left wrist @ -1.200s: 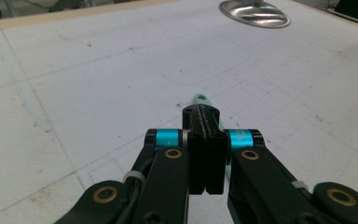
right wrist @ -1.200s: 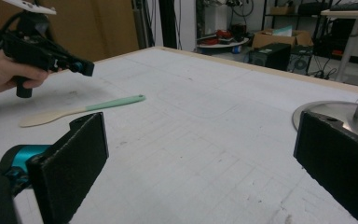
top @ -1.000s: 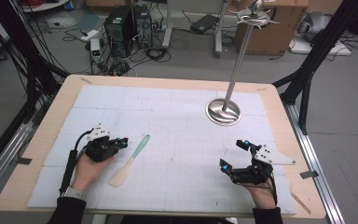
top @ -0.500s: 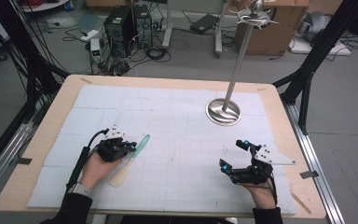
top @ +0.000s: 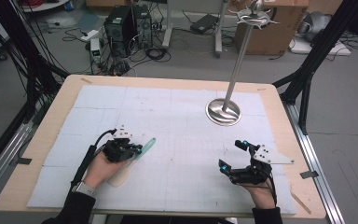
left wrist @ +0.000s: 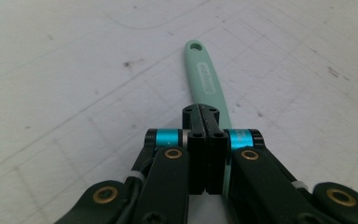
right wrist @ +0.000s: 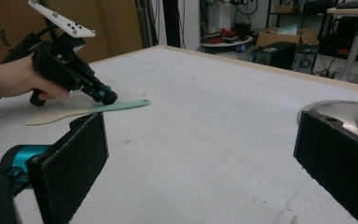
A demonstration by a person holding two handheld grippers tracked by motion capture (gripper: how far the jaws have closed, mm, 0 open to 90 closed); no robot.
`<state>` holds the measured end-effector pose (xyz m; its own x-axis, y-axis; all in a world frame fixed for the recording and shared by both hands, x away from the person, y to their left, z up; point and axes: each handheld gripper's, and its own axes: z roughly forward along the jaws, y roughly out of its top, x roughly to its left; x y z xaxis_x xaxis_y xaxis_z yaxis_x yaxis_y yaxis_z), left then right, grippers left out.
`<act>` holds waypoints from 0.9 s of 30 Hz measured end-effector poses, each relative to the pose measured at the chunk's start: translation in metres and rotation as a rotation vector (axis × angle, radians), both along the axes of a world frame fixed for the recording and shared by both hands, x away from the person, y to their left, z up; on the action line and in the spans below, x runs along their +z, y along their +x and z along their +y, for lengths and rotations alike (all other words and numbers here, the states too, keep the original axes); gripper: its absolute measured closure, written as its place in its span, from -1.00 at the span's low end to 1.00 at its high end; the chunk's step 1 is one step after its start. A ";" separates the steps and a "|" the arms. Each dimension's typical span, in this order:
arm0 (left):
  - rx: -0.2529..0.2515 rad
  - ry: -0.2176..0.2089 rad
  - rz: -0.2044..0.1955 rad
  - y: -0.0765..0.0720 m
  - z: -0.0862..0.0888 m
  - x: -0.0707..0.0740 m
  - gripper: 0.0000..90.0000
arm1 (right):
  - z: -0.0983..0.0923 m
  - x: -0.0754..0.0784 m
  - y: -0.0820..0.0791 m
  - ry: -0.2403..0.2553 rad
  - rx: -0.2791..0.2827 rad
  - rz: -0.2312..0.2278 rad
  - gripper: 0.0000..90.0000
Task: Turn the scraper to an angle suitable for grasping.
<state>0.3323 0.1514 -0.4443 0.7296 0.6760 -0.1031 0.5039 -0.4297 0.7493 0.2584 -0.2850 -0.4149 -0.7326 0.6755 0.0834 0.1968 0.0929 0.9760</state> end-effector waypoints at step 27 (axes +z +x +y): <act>-0.190 -0.012 -0.054 -0.027 -0.022 0.014 0.85 | 0.004 0.001 0.000 -0.006 0.025 0.005 -0.96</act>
